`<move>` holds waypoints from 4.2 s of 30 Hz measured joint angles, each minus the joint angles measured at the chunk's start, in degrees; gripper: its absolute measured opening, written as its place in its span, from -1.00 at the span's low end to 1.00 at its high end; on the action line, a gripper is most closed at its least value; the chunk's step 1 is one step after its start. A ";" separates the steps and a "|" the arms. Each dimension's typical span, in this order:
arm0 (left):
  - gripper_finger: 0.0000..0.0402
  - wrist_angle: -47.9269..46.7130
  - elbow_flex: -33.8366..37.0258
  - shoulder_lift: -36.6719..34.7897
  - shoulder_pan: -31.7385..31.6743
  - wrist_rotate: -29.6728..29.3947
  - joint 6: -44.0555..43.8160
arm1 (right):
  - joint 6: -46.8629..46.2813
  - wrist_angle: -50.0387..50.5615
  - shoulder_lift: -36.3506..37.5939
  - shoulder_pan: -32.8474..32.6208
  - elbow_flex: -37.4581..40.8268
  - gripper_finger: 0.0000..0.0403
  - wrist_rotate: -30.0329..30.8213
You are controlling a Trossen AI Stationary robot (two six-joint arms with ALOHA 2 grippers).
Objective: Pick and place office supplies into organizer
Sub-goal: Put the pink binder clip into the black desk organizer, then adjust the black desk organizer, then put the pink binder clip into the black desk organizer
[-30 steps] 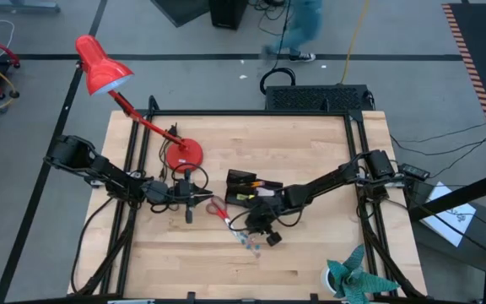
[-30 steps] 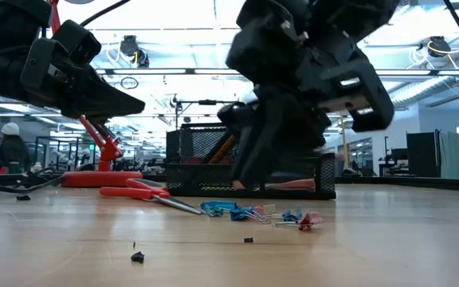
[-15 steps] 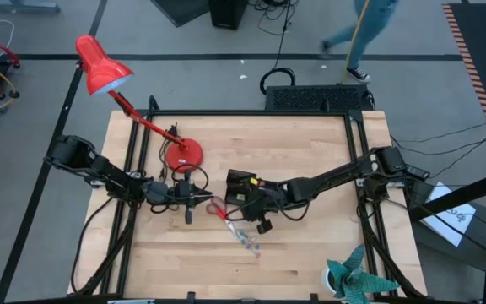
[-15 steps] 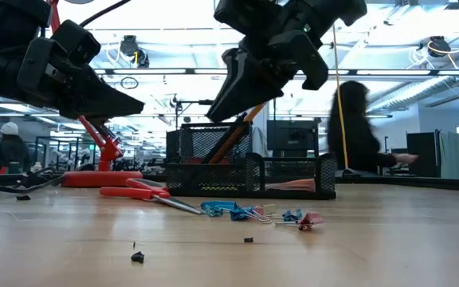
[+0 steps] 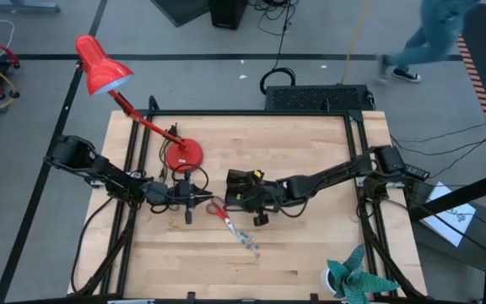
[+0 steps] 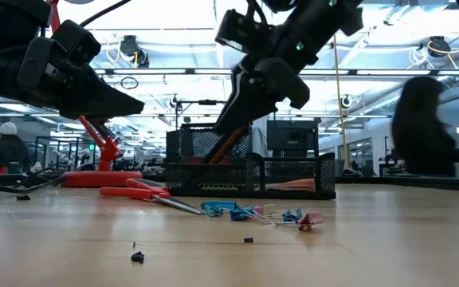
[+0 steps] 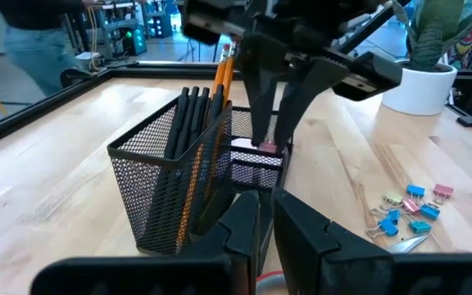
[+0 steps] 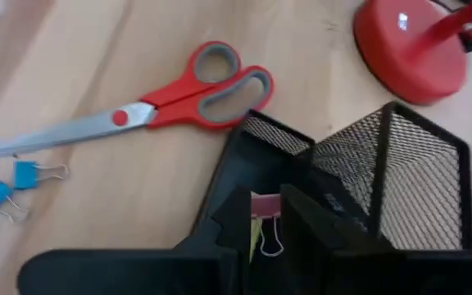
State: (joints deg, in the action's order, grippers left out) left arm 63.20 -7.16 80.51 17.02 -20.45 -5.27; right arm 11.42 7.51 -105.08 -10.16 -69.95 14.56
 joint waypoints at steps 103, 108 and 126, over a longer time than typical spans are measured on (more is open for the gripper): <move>-0.77 -30.10 -23.69 17.75 -7.07 5.49 -14.13 | -5.25 -3.96 13.84 -8.94 11.21 -0.99 6.29; -0.77 -30.38 -23.69 17.75 -3.97 5.46 -14.44 | -5.37 -1.78 13.84 -8.89 11.88 -0.99 -1.42; -0.77 -30.62 -23.67 17.69 4.33 -6.62 -8.77 | -33.37 -16.64 6.13 -17.26 15.36 -0.11 -4.05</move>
State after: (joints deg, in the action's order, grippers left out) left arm 32.58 -30.83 98.19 21.34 -27.07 -14.04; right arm -21.95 -9.13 -98.95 -27.41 -54.59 10.51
